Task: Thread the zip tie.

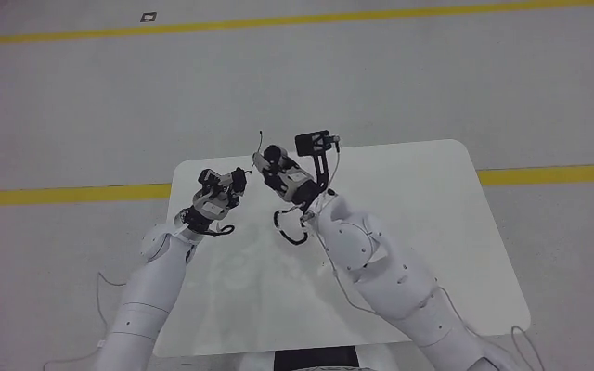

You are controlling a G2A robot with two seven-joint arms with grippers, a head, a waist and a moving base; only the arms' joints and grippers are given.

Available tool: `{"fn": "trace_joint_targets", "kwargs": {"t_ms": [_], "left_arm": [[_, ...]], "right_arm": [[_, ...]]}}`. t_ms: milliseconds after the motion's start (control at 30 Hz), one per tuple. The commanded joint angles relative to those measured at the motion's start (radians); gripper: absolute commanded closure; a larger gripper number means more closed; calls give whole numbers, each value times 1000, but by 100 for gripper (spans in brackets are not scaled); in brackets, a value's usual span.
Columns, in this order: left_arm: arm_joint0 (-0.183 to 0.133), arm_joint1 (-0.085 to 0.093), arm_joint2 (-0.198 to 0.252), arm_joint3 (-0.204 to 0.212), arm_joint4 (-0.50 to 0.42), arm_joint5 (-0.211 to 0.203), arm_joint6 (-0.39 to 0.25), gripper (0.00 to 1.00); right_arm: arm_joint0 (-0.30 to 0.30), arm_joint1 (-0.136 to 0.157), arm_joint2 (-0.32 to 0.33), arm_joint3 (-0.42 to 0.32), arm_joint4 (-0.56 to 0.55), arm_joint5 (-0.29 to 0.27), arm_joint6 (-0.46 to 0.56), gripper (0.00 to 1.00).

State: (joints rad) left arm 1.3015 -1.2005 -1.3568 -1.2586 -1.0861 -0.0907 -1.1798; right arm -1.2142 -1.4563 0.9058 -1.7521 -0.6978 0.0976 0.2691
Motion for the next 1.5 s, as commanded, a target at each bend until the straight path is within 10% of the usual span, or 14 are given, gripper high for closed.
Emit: {"fn": "trace_joint_targets", "kwargs": {"t_ms": [0, 400, 1467], "left_arm": [[0, 0, 0, 0, 0, 0, 0, 100], [0, 0, 0, 0, 0, 0, 0, 100], [0, 0, 0, 0, 0, 0, 0, 100]], "right_arm": [[8, -3, -4, 6, -4, 7, -2, 78], [37, -16, -27, 27, -50, 36, -26, 100], [-9, -34, -33, 24, -59, 22, -65, 100]]}}
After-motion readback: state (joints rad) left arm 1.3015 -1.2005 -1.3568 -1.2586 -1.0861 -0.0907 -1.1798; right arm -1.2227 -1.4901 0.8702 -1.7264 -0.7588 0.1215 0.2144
